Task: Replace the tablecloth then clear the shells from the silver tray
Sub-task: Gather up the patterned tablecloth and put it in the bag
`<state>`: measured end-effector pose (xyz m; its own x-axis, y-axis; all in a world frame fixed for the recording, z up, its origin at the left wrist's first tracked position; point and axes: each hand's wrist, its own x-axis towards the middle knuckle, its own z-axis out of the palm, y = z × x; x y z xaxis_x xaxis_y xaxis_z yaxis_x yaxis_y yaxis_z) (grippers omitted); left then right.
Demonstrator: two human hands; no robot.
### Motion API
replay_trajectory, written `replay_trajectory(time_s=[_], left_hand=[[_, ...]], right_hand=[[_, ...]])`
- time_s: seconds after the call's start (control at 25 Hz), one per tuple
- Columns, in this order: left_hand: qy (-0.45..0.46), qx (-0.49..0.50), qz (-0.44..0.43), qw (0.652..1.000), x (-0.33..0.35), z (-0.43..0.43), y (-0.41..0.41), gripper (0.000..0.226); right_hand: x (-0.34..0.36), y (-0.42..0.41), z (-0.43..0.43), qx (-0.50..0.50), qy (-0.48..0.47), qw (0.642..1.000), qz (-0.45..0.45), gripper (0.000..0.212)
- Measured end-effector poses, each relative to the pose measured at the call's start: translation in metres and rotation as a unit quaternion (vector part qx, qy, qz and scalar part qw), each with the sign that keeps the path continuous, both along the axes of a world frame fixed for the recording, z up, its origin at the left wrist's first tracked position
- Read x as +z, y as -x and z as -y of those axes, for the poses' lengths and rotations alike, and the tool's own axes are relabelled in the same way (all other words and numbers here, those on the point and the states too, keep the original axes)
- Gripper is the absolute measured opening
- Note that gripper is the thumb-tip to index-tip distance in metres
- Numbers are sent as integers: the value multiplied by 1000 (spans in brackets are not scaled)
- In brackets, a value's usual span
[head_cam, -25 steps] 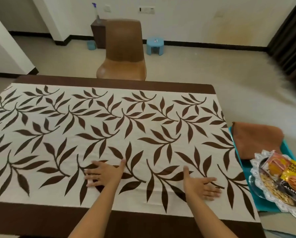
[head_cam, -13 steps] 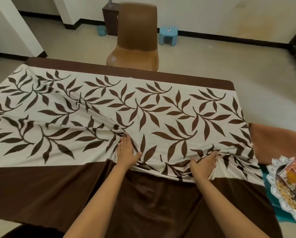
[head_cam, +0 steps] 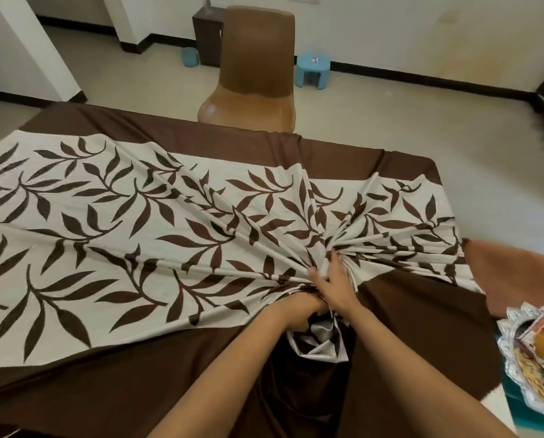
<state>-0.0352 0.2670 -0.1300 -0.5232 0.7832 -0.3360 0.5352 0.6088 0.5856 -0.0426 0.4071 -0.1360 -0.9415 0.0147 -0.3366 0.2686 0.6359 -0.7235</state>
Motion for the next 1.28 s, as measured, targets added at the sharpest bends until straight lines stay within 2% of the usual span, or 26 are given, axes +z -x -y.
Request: replay_trajectory(time_s=[0.08,0.2,0.24,0.28,0.32,0.36,0.4,0.44,0.48,0.52,0.56,0.68,0.76,0.8,0.88,0.96,1.0,1.08,1.16,1.24,1.28], left_hand=[[8,-4,0,1000,5,-5,-1,58],[-73,35,-20,997,24,9,-12,39],[-119,112,-39,986,31,20,-21,35],[-161,231,-83,956,32,34,-29,36],[-166,377,-143,900,30,51,-35,46],[-105,532,-176,822,28,72,-39,61],[-20,666,-151,730,25,93,-40,82],[19,772,-66,631,23,112,-38,101],[16,838,26,545,22,126,-30,114],[-4,862,91,498,22,134,-21,122],[-20,860,103,499,21,136,-12,125],[-141,805,21,576,8,124,14,124],[-242,743,57,622,8,103,30,122],[-252,707,86,655,10,89,39,120],[-219,623,138,738,19,61,55,107],[-198,531,154,810,19,33,59,90],[-178,488,134,844,15,22,59,82],[-101,415,30,904,0,10,56,77],[-70,385,-31,920,-10,9,55,74],[-74,384,-33,920,-10,8,57,69],[-73,384,-27,920,-11,8,58,67]], right_hand=[[0,4,-1,76,-51,996,-13,93],[1,5,-5,123,-47,991,-27,76],[1,5,-6,121,-43,991,-32,72],[2,4,-6,115,-39,992,-39,69],[2,3,-5,108,-36,993,-44,68],[2,1,-3,98,-36,994,-42,68],[3,1,-1,91,-39,994,-41,69],[5,1,0,90,-43,994,-41,69],[6,1,1,96,-49,993,-40,70],[7,0,2,108,-55,992,-35,71],[6,0,2,125,-60,990,-30,72],[3,-2,3,193,-64,979,-27,74],[3,-4,8,255,-64,964,-37,73],[3,-5,11,286,-65,955,-35,72],[5,-7,18,340,-68,938,-25,73],[5,-8,21,381,-59,923,-15,78],[6,-7,20,392,-54,918,-9,78],[14,-5,20,405,-84,910,-4,72],[21,-12,25,392,-130,910,-29,65],[20,-37,41,317,-187,920,-137,62],[17,-55,52,283,-210,925,-142,63]])
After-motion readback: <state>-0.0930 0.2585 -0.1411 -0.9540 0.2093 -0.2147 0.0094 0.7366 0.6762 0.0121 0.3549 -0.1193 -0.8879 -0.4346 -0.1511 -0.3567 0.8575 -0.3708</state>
